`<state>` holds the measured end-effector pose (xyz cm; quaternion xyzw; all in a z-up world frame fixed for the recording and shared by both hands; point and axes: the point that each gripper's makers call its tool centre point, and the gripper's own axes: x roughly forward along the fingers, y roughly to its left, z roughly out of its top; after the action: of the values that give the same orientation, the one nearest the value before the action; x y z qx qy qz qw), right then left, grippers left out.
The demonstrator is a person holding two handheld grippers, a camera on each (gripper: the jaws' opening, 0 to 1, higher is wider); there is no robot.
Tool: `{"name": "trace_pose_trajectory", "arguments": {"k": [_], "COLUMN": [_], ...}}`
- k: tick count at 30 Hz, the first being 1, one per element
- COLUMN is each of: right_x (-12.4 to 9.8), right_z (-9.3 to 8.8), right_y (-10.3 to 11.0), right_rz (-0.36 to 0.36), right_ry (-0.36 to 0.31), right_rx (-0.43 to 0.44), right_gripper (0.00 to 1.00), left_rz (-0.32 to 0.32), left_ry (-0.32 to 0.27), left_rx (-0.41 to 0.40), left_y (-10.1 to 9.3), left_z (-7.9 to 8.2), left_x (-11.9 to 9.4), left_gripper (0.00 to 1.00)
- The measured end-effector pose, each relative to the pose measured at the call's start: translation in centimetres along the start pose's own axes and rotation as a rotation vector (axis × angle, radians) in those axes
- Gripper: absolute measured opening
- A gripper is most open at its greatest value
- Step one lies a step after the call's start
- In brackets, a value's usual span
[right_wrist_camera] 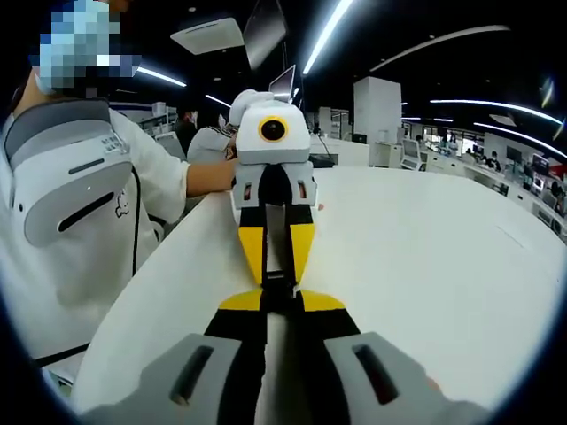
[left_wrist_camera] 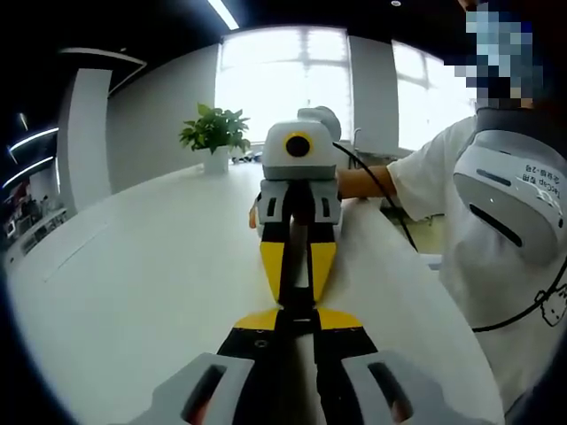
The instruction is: Snap the two parts of the plastic buckle together until the buckle closes and remains connected.
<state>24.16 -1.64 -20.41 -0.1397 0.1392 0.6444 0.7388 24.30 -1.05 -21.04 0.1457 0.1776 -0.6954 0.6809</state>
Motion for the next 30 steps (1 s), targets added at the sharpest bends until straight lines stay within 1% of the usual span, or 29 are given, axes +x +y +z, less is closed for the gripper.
{"name": "trace_pose_trajectory", "arguments": {"k": [7,10,14,18,23,30], "right_x": [0.1,0.2,0.3,0.3,0.2,0.2], "right_z": [0.0,0.0,0.0,0.0,-0.1,-0.1], "right_y": [-0.7,-1.2,-2.2,-3.6,-5.5,-7.9], "right_rz": [-0.011,-0.015,-0.026,-0.040,-0.053,-0.064], "right_ry": [-0.006,-0.003,0.006,0.008,0.010,0.019], "right_rx": [0.018,0.023,0.018,0.029,0.045,0.064], "right_gripper": [0.11,0.11,0.12,0.12,0.12,0.12], "left_rz": [0.013,0.019,0.032,0.045,0.051,0.059], "left_ry": [-0.012,-0.005,0.010,0.021,0.004,0.002], "left_rx": [-0.022,-0.020,-0.012,-0.013,-0.033,-0.026], "left_y": [0.7,1.0,2.0,3.3,5.1,7.7], "left_z": [0.1,0.1,0.2,0.3,0.6,0.9], "left_x": [-0.1,-0.1,0.0,0.0,0.1,0.3], "left_gripper": [0.11,0.12,0.12,0.12,0.12,0.12]}}
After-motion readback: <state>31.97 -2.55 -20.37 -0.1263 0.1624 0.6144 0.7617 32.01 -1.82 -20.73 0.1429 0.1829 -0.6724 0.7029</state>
